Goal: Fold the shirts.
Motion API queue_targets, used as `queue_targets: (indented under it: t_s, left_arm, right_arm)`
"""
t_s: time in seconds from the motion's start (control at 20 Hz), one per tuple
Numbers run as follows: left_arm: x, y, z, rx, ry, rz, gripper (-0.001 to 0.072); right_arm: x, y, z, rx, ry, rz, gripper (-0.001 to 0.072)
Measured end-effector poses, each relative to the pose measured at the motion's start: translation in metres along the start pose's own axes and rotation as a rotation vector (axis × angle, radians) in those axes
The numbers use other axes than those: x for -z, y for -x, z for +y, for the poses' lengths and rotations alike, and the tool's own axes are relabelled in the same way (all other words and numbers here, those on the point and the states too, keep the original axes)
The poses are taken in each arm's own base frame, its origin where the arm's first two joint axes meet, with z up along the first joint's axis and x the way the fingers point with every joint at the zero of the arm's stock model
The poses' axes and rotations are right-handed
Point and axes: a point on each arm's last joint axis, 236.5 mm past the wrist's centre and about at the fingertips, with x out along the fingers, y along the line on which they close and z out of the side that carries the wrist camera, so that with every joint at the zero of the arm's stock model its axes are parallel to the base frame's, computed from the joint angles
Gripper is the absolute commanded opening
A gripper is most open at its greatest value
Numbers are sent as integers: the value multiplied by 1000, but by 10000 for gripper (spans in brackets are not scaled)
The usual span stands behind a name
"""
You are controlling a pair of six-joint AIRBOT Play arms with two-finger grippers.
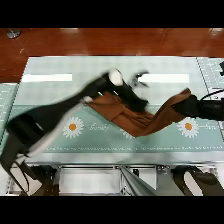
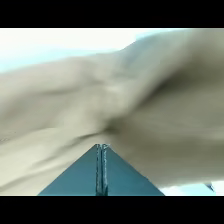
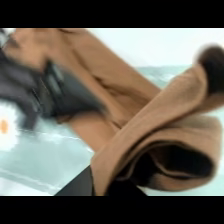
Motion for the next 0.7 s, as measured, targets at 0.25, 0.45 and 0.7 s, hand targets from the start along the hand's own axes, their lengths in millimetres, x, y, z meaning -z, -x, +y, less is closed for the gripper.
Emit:
queue_targets:
  t_s: [0.25, 0.45, 0.7]
  left_arm:
    - [-20, 198, 101, -202, 149, -253, 24]
    - [34, 315, 121, -346, 213, -469, 24]
    - [126, 324, 109, -430, 266, -605, 24]
  right_arm:
    - [-19, -41, 54, -130, 81, 53, 35]
    - [-45, -101, 107, -199, 153, 132, 35]
    - [-64, -200, 155, -242, 191, 232, 35]
